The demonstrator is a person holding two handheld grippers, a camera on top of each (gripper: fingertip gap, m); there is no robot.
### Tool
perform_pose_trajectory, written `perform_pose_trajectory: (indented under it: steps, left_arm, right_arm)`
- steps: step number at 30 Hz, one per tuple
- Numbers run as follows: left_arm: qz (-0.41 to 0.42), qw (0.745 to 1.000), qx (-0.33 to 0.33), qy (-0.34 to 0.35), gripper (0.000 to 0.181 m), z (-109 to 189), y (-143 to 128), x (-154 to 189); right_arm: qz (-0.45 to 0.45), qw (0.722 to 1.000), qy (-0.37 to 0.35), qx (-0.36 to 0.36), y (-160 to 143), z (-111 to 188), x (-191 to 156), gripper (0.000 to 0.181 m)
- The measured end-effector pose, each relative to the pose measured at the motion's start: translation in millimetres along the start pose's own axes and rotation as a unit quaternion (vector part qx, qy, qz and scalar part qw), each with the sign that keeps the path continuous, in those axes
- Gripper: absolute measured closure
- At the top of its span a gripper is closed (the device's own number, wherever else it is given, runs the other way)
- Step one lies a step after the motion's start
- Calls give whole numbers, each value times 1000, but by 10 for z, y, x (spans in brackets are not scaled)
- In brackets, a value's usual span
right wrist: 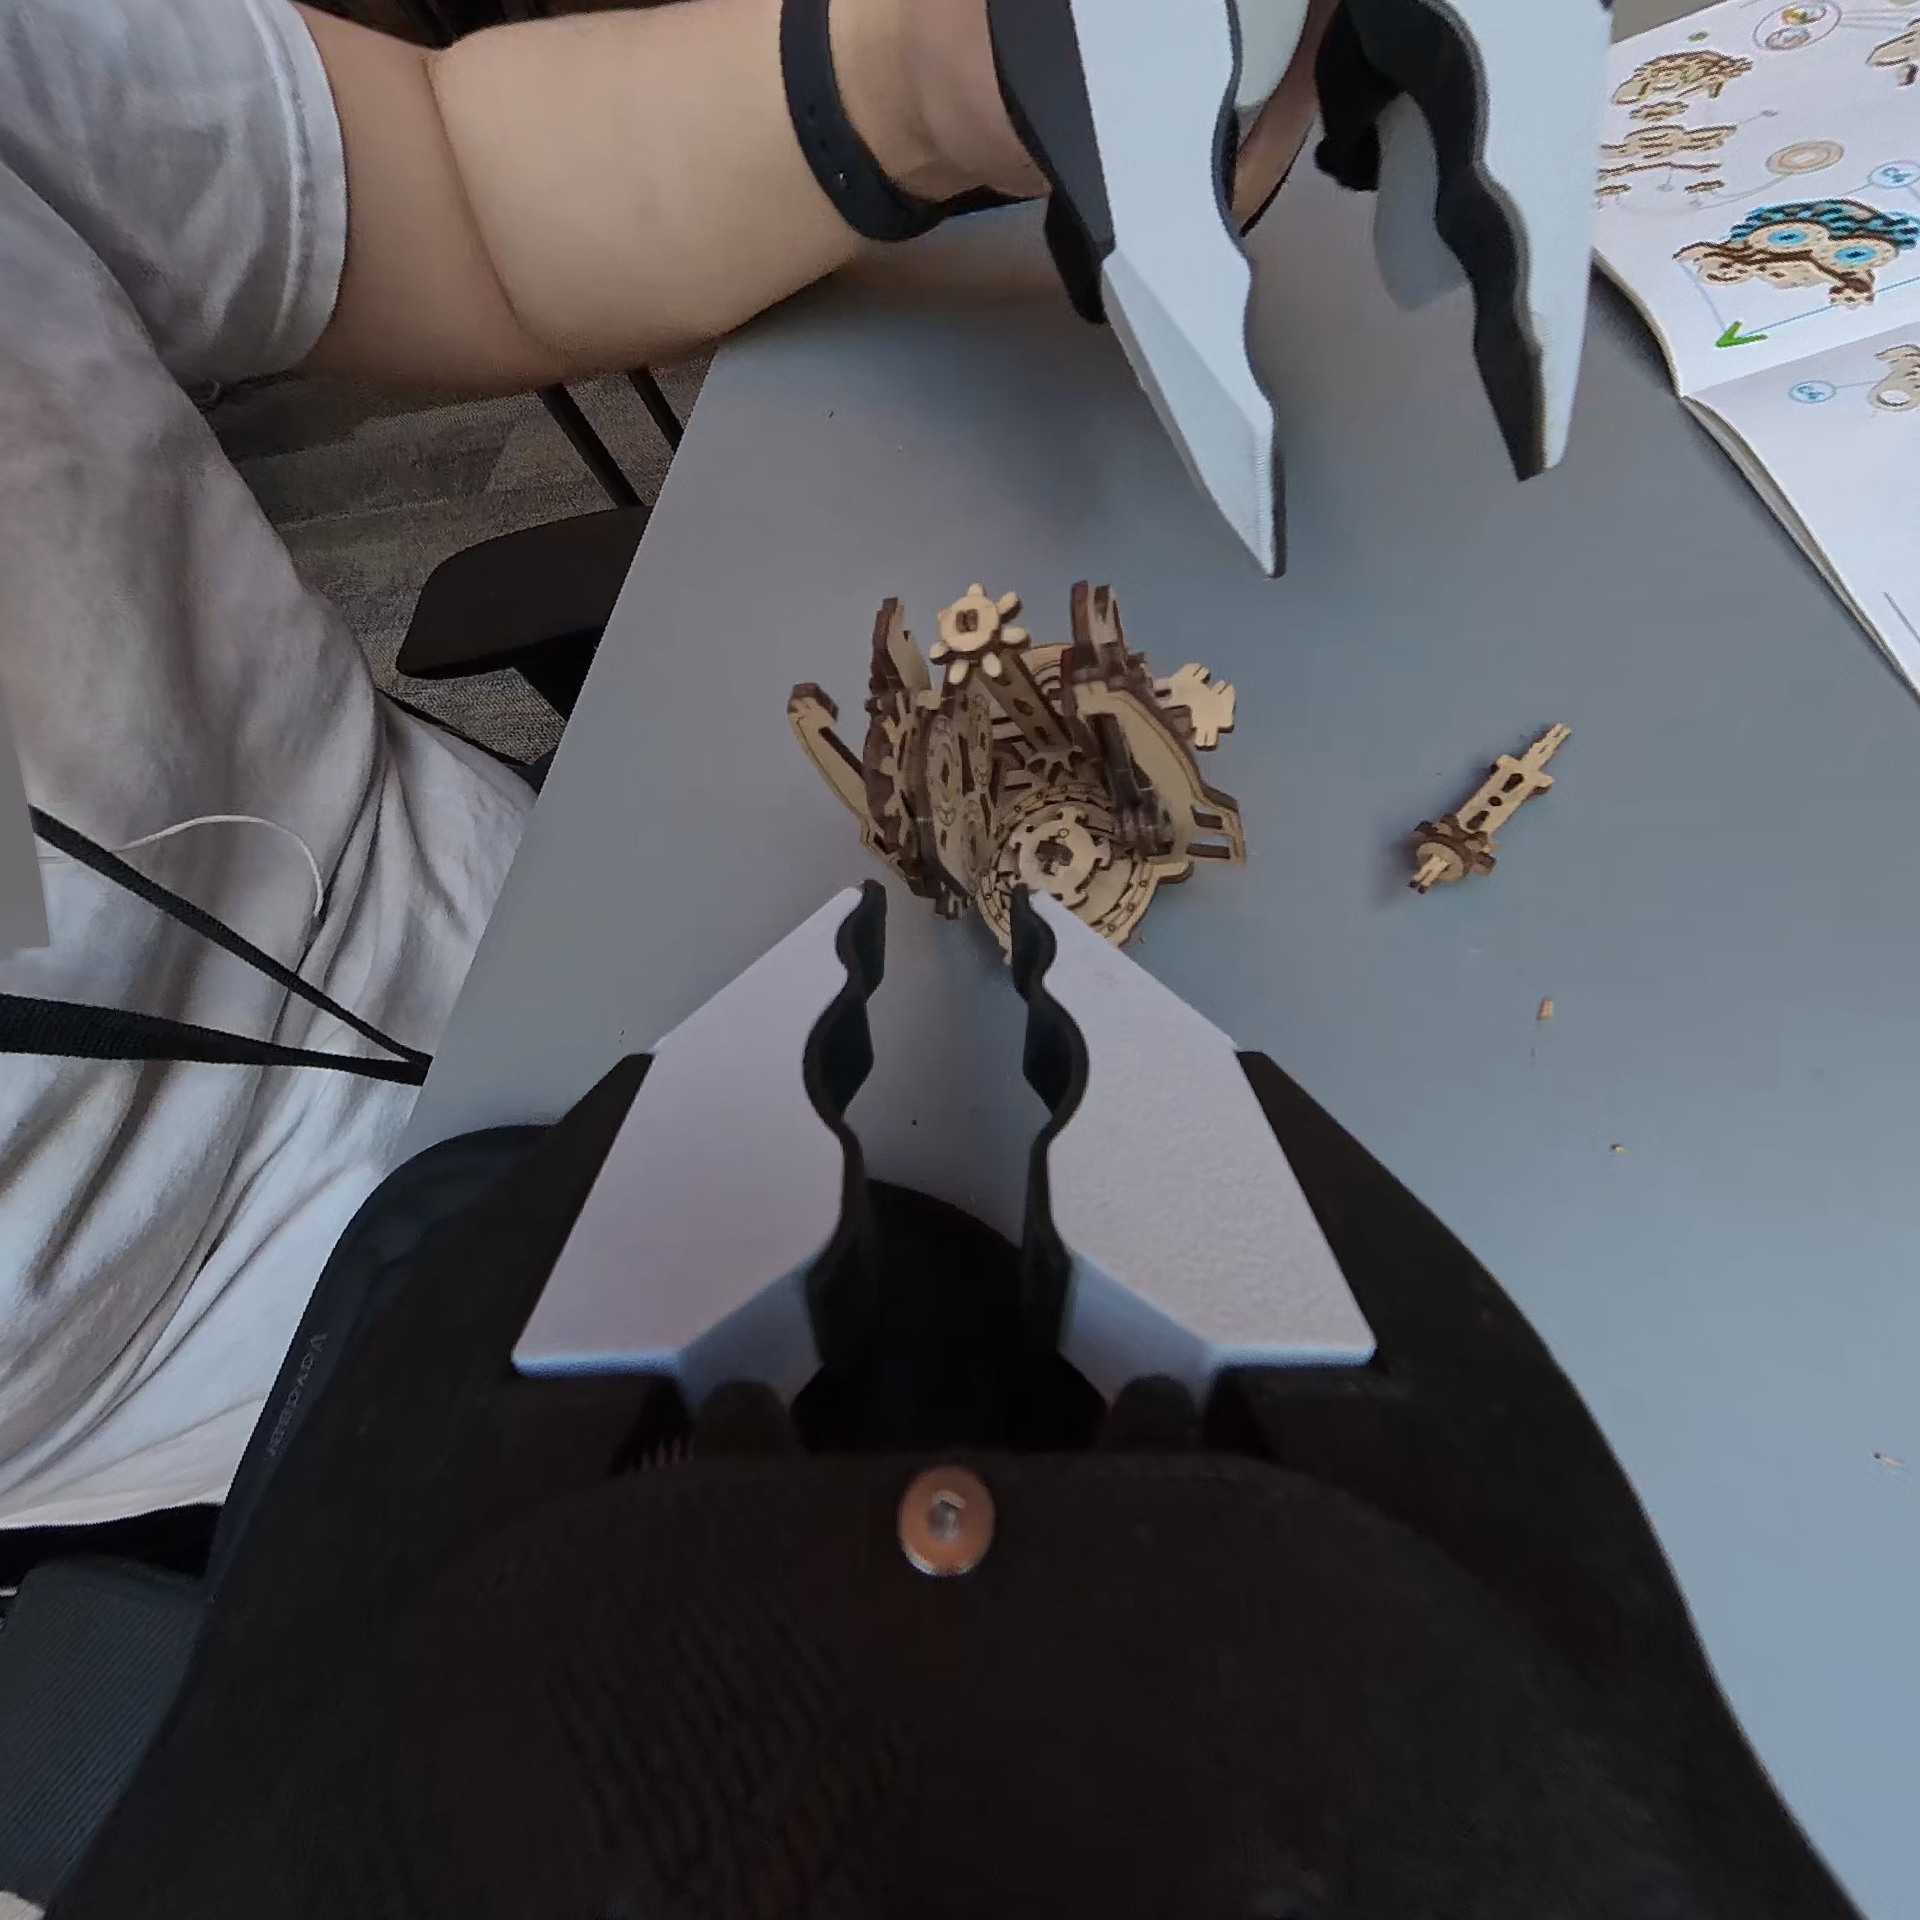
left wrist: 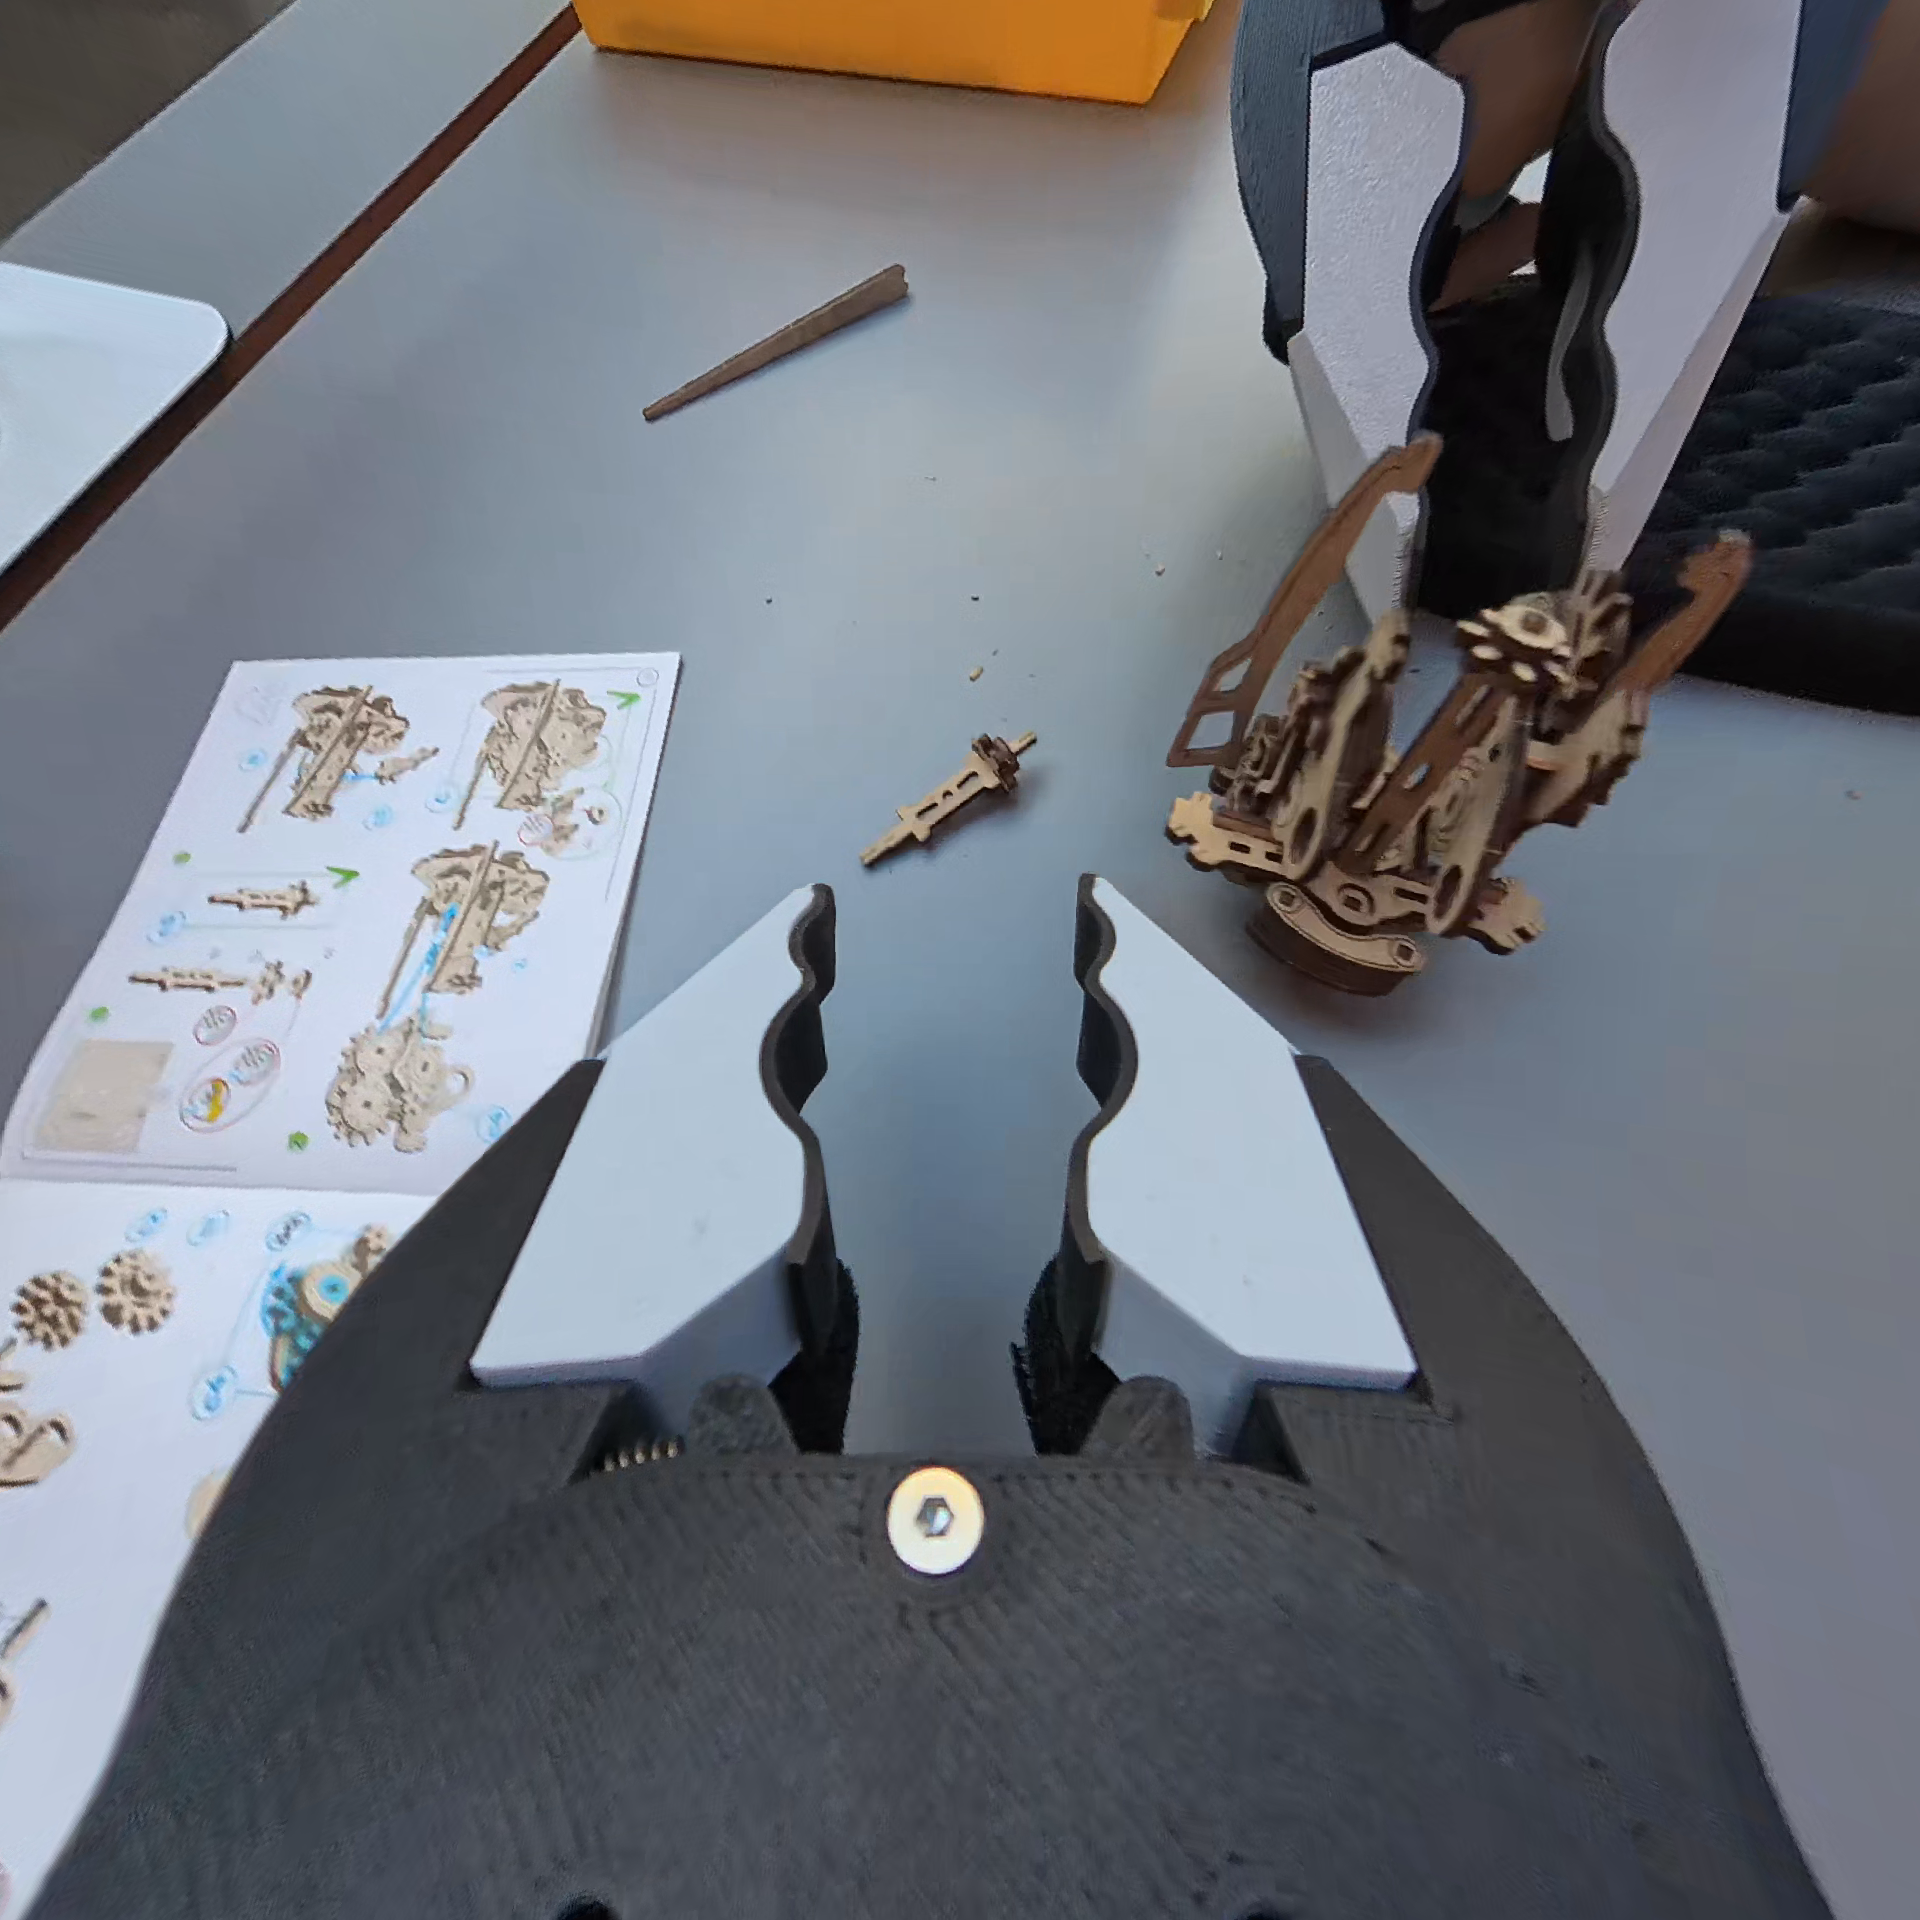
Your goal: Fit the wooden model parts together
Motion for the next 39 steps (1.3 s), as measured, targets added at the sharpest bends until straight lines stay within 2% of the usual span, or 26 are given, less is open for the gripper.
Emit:
perform_pose_trajectory:
  steps: [2, 4, 7, 9, 12, 14, 16, 18, 22, 26, 31, 33, 35, 39]
  left_arm:
    - [-28, 1000, -5, 3, 138, -101, 83, -83]
    - [-38, 999, -25, -30, 141, -235, 128, -147]
    - [-55, 994, -75, -64, 137, -433, 117, -218]
    - [-68, 992, -84, -64, 133, -513, 119, -251]
    - [-71, 986, -110, -103, 135, -595, 113, -277]
    - [-71, 984, -117, -111, 143, -618, 130, -308]
    - [-79, 980, -127, -132, 172, -613, 147, -302]
    - [-95, 976, -137, -138, 173, -600, 166, -269]
    - [-130, 974, -140, -124, 174, -492, 219, -184]
    - [-167, 971, -131, -114, 174, -249, 356, -84]
    - [-251, 954, -120, -111, 175, 159, 703, 122]
    - [-290, 940, -125, -128, 175, 289, 851, 273]
    - [-332, 921, -142, -145, 175, 373, 969, 439]
    - [-388, 888, -167, -181, 175, 420, 1090, 701]
  right_arm:
    - [-3, 1000, -7, -1, -26, 62, 27, 158]
    - [-11, 1000, -15, 8, -53, 120, 71, 158]
    - [-29, 999, -18, 25, -98, 174, 132, 158]
    - [-35, 999, -25, 24, -138, 195, 170, 158]
    - [-42, 998, -27, 24, -173, 216, 201, 159]
    - [-45, 998, -30, 24, -181, 227, 213, 159]
    - [-45, 998, -34, 21, -195, 234, 223, 159]
    - [-47, 998, -35, 22, -206, 243, 232, 159]
    - [-57, 997, -37, 31, -232, 273, 271, 159]
    - [-80, 993, -35, 77, -187, 359, 310, 159]
    - [-120, 970, -3, 210, 120, 626, 327, 159]
    - [-148, 957, 50, 243, 303, 699, 327, 158]
    - [-173, 957, 101, 209, 479, 670, 286, 157]
    - [-164, 978, 120, 51, 797, 433, 88, 155]
Point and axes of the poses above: each gripper's, where its closed fingertips meet, z back along the fingers, y out of its top, x = y × z across the jaws, the point moved 10 cm from there along z, back along the fingers, and after that the axes turned 3 degrees about y, right-handed, at the moved point
